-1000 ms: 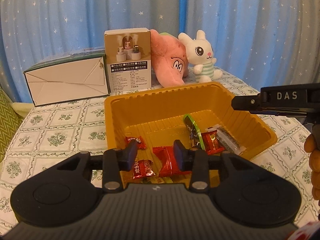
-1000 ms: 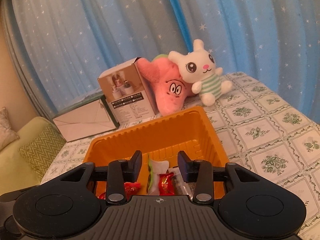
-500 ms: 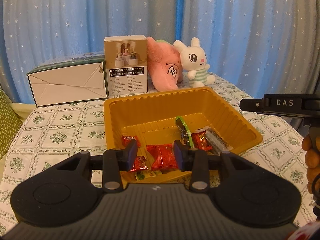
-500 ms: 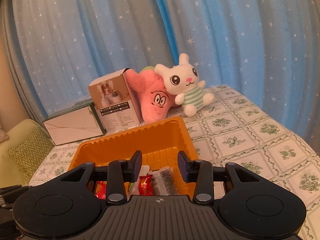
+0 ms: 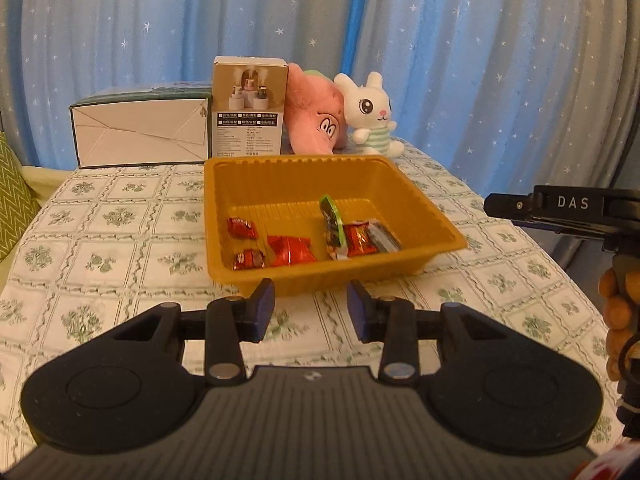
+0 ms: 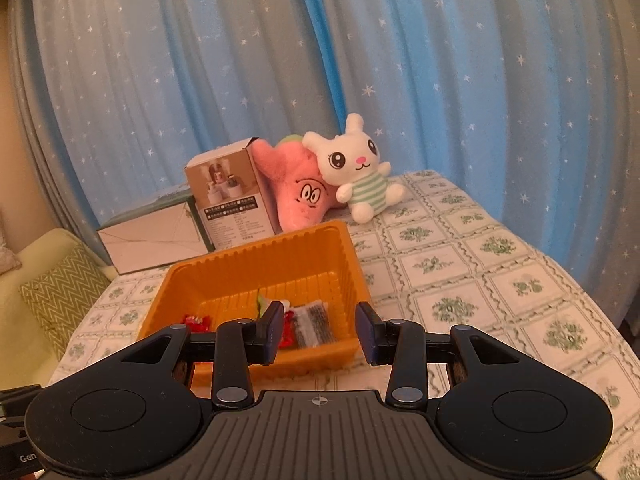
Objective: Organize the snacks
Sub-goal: 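Move both grippers back toward the red packet and green-wrapped candy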
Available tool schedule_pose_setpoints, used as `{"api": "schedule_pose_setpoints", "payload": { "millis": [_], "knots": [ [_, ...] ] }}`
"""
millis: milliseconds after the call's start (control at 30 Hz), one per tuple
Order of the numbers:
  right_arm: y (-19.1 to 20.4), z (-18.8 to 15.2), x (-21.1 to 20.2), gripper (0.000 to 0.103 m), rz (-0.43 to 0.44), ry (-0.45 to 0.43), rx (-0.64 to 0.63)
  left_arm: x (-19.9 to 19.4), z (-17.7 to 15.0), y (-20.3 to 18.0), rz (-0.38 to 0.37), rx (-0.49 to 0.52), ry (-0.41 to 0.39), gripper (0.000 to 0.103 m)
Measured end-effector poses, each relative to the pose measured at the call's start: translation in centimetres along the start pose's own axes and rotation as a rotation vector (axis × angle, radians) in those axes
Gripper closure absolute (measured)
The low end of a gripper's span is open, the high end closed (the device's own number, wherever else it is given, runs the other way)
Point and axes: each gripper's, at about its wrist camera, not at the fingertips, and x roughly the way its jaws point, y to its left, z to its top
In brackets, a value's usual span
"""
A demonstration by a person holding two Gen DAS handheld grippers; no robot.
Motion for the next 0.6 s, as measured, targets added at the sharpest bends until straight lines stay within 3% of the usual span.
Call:
{"api": "schedule_pose_setpoints", "payload": {
  "millis": [167, 600],
  "knots": [
    [0.7, -2.1, -3.3, 0.063, 0.005, 0.004, -0.039, -2.4, -1.6, -1.4, 0.009, 0.003, 0.015, 0.068],
    [1.9, -8.8, -11.0, 0.062, -0.011, 0.147, -0.094, -9.1, -5.9, -4.5, 0.029, -0.032, 0.066, 0.067]
  ]
}}
